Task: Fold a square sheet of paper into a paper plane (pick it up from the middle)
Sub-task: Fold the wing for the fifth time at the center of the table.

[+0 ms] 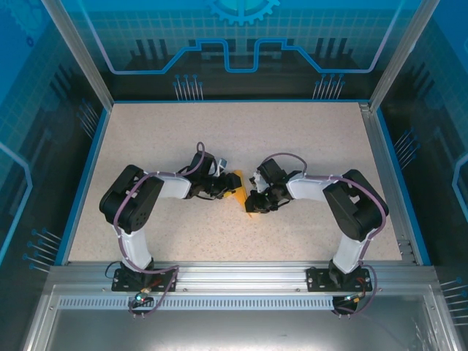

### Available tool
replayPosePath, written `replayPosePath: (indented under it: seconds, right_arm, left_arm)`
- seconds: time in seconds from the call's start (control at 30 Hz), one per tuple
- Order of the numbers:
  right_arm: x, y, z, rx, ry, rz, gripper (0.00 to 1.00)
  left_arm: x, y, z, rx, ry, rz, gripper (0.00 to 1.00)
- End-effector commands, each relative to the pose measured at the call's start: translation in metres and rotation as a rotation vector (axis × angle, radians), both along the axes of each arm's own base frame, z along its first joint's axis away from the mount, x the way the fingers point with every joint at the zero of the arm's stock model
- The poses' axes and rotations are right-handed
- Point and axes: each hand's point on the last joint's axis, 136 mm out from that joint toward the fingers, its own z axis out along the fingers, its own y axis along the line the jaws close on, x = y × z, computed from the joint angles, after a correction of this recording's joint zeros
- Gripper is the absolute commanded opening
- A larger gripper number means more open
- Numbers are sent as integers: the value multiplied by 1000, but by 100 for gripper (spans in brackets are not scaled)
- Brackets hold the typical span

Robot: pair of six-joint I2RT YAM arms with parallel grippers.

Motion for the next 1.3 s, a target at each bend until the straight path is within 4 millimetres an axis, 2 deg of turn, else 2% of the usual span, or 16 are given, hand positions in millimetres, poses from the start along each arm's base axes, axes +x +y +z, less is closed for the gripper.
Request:
replayPosePath:
  seconds: [0.0, 0.27, 0.57, 1.03, 1.27]
  right_arm:
    - [-14, -9, -11, -97, 35, 24, 18]
    - [-17, -12, -19, -115, 53, 11, 7]
    - [-11, -5, 2, -68, 17, 15, 16]
    - [-9, -8, 6, -82, 0, 9, 20]
    - [-8, -11, 1, -105, 3, 7, 18]
  left_arm:
    - [-11, 1, -29, 54, 48, -31, 52]
    - [-11, 1, -28, 52, 48, -31, 52]
    - [-11, 0, -28, 54, 47, -35, 51]
    - [-10, 0, -29, 56, 52, -34, 51]
    - [-12, 1, -31, 57, 55, -37, 51]
